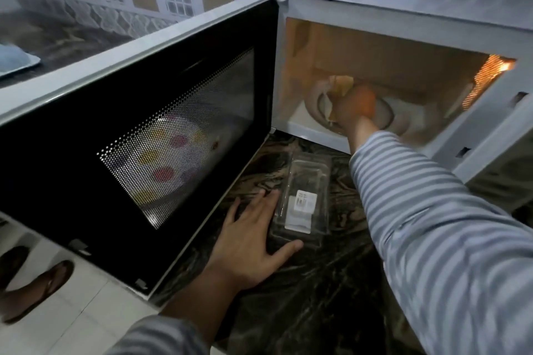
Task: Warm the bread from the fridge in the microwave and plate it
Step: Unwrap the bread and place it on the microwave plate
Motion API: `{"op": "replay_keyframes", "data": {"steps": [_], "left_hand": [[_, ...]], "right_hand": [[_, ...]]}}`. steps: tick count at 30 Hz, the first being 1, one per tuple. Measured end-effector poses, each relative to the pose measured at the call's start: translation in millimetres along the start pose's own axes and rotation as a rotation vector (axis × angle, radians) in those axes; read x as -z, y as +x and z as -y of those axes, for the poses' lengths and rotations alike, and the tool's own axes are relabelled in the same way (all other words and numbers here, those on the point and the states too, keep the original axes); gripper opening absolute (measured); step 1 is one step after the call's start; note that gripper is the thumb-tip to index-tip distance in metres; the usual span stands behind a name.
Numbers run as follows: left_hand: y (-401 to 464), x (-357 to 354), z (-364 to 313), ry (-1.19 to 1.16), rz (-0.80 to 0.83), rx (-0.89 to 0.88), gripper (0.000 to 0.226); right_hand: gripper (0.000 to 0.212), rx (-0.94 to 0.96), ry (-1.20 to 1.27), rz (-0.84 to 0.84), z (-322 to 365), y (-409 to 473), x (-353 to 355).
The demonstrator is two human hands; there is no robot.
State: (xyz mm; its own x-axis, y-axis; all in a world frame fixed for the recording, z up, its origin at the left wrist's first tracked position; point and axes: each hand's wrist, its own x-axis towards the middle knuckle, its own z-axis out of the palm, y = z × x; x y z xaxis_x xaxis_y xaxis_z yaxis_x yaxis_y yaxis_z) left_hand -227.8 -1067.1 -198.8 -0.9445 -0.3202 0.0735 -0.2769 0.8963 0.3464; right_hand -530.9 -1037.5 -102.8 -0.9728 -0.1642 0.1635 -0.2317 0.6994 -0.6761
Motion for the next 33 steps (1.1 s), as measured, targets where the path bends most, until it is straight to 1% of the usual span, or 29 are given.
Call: {"op": "replay_keyframes", "data": {"steps": [3, 6, 8, 11, 14, 17, 20, 22, 24, 25, 26, 28, 29, 31, 33], "left_hand": [[0, 0, 1, -0.014, -0.001, -0.002, 0.095], [1, 0, 0, -0.038, 0.003, -0.006, 0.093], [0, 1, -2, -0.032, 0.004, -0.009, 0.093], [0, 3, -3, -0.038, 0.008, -0.002, 0.093], [-3, 5, -3, -0.076, -0.008, 0.001, 0.101], [-14, 6, -5, -0.070, -0.162, -0.039, 0.102], [-30, 4, -19, -0.046, -0.291, -0.076, 0.098], [-43, -1, -38, -0.068, -0.370, -0.163, 0.089], [-55, -4, -62, -0.093, -0.432, -0.302, 0.074], [-59, -6, -74, -0.113, -0.428, -0.375, 0.069], [-61, -9, -84, -0.134, -0.387, -0.439, 0.066], [-64, -14, -102, -0.182, -0.230, -0.522, 0.071], [-64, -17, -110, -0.213, -0.133, -0.520, 0.078], [-64, -26, -121, -0.262, 0.038, -0.438, 0.093], [-63, -34, -126, -0.206, 0.109, -0.363, 0.099]], "right_hand": [[0.046, 0.005, -0.067, 0.020, -4, -9, 12], [0.034, -0.057, -0.055, -0.049, -11, -28, 29], [0.030, -0.099, -0.035, -0.069, -20, -45, 40], [0.035, -0.065, -0.075, -0.003, -35, -84, 60], [0.038, -0.016, -0.100, 0.060, -50, -137, 85], [0.031, 0.061, -0.069, 0.081, -66, -193, 108], [0.026, 0.172, -0.067, 0.030, -85, -242, 127], [0.023, 0.249, -0.094, -0.023, -100, -268, 137], [0.020, 0.322, -0.154, -0.073, -116, -288, 149], [0.019, 0.347, -0.169, -0.078, -124, -296, 155], [0.019, 0.364, -0.173, -0.066, -132, -303, 160], [0.017, 0.388, -0.190, -0.008, -148, -314, 169], [0.016, 0.398, -0.205, 0.030, -157, -319, 171], [0.015, 0.414, -0.242, 0.112, -173, -325, 172], [0.015, 0.417, -0.259, 0.182, -187, -330, 170]]}}
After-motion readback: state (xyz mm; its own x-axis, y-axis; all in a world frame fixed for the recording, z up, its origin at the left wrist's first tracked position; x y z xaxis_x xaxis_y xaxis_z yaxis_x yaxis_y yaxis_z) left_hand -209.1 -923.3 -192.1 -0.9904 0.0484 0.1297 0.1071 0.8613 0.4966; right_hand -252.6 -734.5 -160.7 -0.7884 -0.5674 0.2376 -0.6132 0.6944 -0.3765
